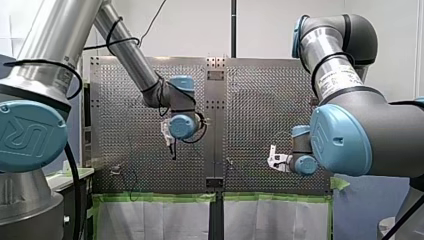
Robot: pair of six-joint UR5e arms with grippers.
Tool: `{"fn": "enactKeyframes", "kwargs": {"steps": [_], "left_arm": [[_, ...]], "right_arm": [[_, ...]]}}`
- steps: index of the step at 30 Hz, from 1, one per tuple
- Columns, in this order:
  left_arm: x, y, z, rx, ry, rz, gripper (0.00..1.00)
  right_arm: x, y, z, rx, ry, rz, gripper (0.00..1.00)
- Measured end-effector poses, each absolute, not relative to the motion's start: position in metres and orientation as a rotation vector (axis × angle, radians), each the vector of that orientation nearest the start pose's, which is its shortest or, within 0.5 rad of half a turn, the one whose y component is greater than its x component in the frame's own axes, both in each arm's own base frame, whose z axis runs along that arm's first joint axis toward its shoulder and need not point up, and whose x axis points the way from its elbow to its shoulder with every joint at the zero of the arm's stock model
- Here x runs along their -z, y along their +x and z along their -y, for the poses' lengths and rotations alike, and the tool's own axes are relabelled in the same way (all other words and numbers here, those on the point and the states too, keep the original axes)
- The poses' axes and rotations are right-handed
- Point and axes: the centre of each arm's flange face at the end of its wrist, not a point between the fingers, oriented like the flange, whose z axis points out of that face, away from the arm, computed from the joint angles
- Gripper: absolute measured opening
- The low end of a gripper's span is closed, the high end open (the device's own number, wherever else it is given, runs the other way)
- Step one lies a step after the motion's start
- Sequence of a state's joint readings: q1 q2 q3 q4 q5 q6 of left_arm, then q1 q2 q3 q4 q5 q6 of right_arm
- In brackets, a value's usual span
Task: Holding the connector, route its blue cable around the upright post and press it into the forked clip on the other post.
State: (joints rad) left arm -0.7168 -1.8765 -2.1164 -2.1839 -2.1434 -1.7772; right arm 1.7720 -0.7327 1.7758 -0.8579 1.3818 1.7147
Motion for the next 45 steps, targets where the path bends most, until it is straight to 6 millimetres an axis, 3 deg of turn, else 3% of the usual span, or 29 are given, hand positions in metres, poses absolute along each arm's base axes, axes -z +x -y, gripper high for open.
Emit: {"fn": "enactKeyframes", "kwargs": {"steps": [31, 45], "left_arm": [[-0.203, 0.226, 0.31, 0.359, -0.092, -1.472, 0.98], [-0.17, 0.189, 0.28, 0.324, -0.058, -1.558, 0.98]], "right_arm": [[0.006, 0.239, 0.565, -1.483, 1.485, 1.339, 0.0], [0.006, 0.228, 0.568, -1.463, 1.435, 1.389, 0.0]]}}
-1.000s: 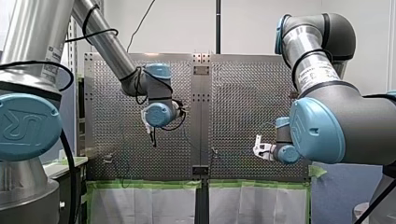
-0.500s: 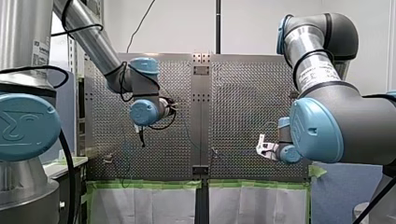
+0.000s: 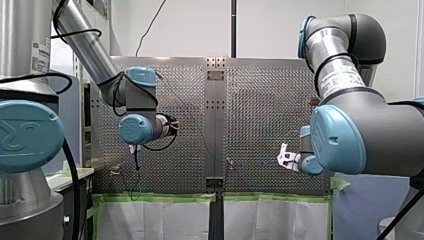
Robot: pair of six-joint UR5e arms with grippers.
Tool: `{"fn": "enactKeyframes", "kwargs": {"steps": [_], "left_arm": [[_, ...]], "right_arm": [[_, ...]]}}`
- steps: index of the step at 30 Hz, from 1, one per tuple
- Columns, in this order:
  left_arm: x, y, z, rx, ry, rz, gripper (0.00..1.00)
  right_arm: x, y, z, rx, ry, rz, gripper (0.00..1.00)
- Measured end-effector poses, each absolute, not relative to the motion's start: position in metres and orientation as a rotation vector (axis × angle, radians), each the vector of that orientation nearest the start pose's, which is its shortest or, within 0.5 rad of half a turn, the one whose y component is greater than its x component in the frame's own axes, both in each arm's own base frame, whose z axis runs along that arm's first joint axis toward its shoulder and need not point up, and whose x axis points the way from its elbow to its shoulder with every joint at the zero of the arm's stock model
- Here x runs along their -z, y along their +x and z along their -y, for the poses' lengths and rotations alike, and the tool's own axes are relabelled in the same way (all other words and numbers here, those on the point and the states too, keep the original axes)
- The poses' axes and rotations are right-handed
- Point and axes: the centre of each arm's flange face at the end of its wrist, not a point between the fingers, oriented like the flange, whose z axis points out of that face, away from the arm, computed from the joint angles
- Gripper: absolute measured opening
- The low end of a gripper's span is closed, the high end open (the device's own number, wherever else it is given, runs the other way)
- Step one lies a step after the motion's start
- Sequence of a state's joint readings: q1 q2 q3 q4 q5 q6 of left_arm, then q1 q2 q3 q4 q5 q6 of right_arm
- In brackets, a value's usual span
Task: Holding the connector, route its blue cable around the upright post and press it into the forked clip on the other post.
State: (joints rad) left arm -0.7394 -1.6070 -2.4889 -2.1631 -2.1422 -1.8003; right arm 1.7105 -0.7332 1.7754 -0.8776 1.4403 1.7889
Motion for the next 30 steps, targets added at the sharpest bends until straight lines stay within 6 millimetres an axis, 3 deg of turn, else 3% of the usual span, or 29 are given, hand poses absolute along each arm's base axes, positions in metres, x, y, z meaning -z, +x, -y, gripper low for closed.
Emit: {"fn": "enactKeyframes", "kwargs": {"steps": [13, 30], "left_arm": [[-0.139, 0.155, 0.249, 0.269, -0.015, -1.647, 0.98], [-0.136, 0.151, 0.245, 0.264, -0.011, -1.656, 0.98]], "right_arm": [[0.006, 0.22, 0.572, -1.457, 1.412, 1.404, 0.0], [-0.001, 0.217, 0.584, -1.498, 1.359, 1.399, 0.0]]}}
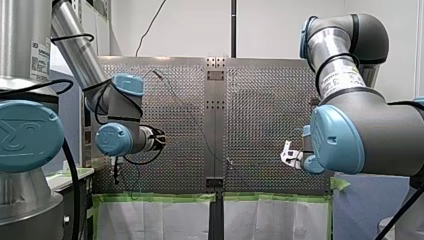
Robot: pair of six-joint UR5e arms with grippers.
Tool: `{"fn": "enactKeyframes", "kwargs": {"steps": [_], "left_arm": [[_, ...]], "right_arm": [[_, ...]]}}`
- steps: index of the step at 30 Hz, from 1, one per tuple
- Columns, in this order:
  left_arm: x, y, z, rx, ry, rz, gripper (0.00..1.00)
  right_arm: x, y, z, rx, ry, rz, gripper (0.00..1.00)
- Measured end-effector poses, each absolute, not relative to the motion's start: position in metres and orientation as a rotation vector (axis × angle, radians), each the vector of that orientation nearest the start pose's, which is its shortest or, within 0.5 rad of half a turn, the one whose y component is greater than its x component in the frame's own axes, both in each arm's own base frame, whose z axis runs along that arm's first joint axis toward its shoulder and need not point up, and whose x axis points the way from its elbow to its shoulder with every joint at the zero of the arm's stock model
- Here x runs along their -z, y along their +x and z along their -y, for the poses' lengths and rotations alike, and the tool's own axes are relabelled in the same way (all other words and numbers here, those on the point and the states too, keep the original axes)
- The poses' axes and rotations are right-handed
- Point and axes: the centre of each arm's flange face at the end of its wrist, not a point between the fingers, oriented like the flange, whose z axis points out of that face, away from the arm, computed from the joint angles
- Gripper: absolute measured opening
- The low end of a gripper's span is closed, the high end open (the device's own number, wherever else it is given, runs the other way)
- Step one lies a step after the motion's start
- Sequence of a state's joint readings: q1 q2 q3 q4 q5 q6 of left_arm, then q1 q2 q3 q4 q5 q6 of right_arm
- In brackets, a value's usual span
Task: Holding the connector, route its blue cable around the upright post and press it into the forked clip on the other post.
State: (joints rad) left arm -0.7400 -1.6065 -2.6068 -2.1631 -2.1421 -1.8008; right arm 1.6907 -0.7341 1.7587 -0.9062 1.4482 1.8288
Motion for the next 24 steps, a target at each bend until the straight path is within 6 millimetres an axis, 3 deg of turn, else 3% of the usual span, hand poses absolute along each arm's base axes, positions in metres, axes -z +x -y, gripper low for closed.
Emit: {"fn": "enactKeyframes", "kwargs": {"steps": [24], "left_arm": [[-0.136, 0.151, 0.245, 0.263, -0.011, -1.656, 0.98]], "right_arm": [[-0.015, 0.222, 0.601, -1.492, 1.336, 1.359, 0.0]]}}
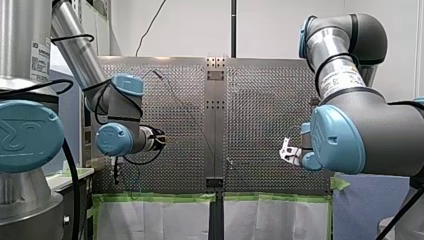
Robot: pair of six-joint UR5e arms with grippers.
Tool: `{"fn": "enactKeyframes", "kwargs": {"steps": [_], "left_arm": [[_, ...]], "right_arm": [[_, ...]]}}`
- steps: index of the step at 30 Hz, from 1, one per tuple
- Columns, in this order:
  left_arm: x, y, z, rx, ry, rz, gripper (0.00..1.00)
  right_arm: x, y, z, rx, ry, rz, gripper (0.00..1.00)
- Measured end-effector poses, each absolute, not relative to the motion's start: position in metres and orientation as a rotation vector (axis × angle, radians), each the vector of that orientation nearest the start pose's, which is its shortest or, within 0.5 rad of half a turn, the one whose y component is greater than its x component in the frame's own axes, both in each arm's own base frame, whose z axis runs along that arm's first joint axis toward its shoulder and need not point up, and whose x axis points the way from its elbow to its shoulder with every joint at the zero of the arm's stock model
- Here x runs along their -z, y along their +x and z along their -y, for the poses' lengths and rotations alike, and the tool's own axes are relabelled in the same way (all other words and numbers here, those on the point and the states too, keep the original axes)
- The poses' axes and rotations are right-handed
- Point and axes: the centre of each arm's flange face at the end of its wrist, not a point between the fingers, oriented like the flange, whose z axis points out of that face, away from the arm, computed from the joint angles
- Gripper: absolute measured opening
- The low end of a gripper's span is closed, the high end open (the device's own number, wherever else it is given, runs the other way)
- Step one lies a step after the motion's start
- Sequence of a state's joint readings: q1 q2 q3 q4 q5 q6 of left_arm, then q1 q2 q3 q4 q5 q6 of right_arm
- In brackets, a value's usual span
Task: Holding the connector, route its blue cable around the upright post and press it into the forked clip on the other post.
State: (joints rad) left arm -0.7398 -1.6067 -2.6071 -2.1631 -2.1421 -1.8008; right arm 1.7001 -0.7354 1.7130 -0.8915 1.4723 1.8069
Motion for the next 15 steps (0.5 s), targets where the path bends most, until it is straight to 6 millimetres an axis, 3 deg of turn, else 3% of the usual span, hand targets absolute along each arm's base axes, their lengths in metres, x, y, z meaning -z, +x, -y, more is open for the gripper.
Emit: {"fn": "enactKeyframes", "kwargs": {"steps": [15], "left_arm": [[-0.1358, 0.1514, 0.2453, 0.263, -0.012, -1.656, 0.98]], "right_arm": [[-0.0209, 0.2291, 0.6057, -1.45, 1.369, 1.338, 0.0]]}}
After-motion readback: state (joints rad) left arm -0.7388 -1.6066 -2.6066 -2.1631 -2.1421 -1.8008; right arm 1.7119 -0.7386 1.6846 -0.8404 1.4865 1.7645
